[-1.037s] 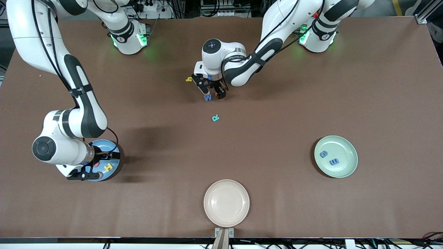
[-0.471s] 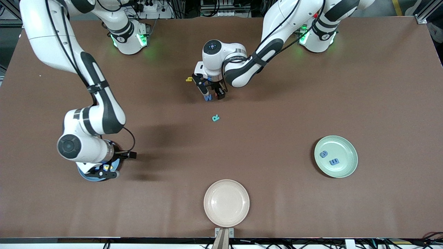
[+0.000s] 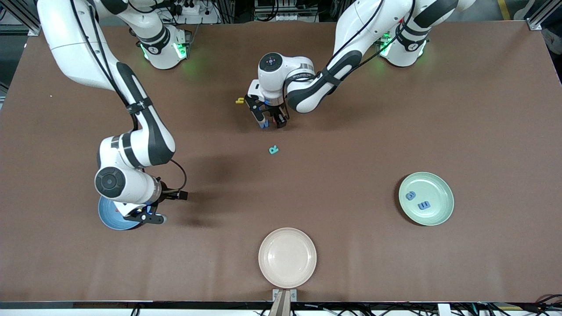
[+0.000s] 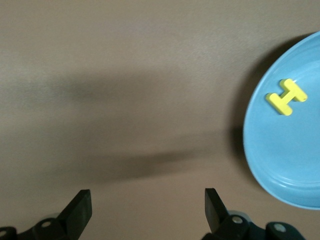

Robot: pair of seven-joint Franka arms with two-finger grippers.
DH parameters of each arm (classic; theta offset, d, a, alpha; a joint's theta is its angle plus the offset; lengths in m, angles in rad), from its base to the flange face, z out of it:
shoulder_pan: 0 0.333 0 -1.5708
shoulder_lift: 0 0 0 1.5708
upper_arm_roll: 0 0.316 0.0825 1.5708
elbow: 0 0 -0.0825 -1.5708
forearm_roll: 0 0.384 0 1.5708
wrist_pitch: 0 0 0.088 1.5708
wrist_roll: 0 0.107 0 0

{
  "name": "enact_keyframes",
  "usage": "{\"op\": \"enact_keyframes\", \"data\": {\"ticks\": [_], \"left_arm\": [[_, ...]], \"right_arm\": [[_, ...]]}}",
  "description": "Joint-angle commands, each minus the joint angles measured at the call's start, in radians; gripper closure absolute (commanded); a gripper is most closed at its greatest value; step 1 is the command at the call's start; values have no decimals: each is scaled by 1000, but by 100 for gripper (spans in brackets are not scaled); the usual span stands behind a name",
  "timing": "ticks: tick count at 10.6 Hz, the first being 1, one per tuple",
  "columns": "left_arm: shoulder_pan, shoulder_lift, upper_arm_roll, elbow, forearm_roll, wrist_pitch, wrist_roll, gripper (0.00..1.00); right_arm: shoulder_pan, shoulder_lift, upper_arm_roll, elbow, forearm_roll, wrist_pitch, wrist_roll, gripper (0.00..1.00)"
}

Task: Sort uppercase to blue plate, lowercase to green plate
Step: 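Lower the left gripper onto the pink m while the right gripper withdraws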

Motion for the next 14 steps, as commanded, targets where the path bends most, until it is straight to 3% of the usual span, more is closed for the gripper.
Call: {"op": "enact_keyframes", "data": {"ticks": [1, 3, 4, 6, 10, 12, 14], "left_arm": [[13, -7, 7, -6, 24, -22, 19, 61], [13, -7, 7, -12, 22, -33, 9, 96], [13, -10, 6, -10, 22, -68, 6, 100], [57, -76, 0, -1, -2, -131, 6, 100], [311, -283, -89, 5, -250, -247, 79, 100], [451, -314, -95, 5, -272, -277, 81, 100], [601, -296, -92, 17, -264, -277, 96, 100]], "right_arm": [[1, -5, 3, -4, -2, 1, 25, 0], [7, -5, 3, -4, 0, 1, 56, 0], [8, -5, 4, -4, 1, 2, 73, 0], [16, -5, 5, -4, 22, 2, 78, 0], [112, -8, 3, 5, 43, 9, 290, 0], [177, -18, 6, -3, 44, -7, 334, 0], [307, -15, 8, -6, 43, 8, 433, 0]]}}
